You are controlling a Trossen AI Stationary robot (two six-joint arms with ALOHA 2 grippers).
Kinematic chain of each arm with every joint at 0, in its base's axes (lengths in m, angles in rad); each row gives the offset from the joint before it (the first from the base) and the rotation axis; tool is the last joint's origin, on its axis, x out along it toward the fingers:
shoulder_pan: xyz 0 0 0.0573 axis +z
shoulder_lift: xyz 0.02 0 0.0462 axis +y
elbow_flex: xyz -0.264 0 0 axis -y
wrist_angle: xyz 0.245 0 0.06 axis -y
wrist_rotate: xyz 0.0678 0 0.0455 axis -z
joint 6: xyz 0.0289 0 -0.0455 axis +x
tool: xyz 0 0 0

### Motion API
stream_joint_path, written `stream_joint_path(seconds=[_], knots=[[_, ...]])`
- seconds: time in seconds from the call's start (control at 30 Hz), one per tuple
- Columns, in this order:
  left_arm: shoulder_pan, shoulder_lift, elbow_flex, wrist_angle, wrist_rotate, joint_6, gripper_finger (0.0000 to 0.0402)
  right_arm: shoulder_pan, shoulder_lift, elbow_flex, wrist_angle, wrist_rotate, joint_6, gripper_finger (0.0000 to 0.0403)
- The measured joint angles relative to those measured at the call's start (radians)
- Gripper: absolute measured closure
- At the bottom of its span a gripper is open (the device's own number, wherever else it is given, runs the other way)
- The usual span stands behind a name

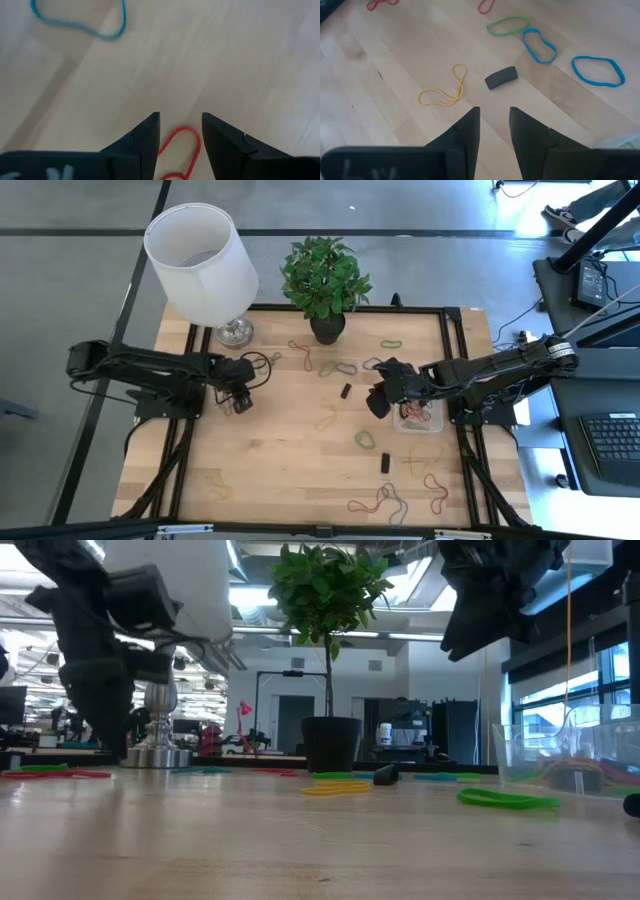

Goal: Pick and place rubber bands into bin
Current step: Put the red rubber band into the transparent bin

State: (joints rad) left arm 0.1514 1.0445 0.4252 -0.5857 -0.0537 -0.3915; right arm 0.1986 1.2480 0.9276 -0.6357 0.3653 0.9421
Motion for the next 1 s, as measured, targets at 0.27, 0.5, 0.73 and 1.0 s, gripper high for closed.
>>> stream_joint_path(seconds=[0.27, 0.5, 0.73, 1.0], knots=[[0.013, 0.113, 0.003, 0.002, 0.057, -0.020, 0.0261, 0.000, 0.000, 0.000, 0.024, 0.000, -0.002, 0.0295], [-0.001, 0.182, 0.011, 0.000, 0.036, -0.033, 0.0266, 0.000, 0.000, 0.000, 0.022, 0.000, -0.011, 0.0295], [-0.051, 0.186, 0.009, 0.000, -0.019, -0.131, 0.0344, 0.000, 0.000, 0.000, 0.021, 0.001, -0.112, 0.0295], [-0.121, 0.172, 0.041, -0.038, -0.050, -0.361, 0.0399, 0.000, 0.000, 0.000, 0.020, 0.000, -0.222, 0.0295]])
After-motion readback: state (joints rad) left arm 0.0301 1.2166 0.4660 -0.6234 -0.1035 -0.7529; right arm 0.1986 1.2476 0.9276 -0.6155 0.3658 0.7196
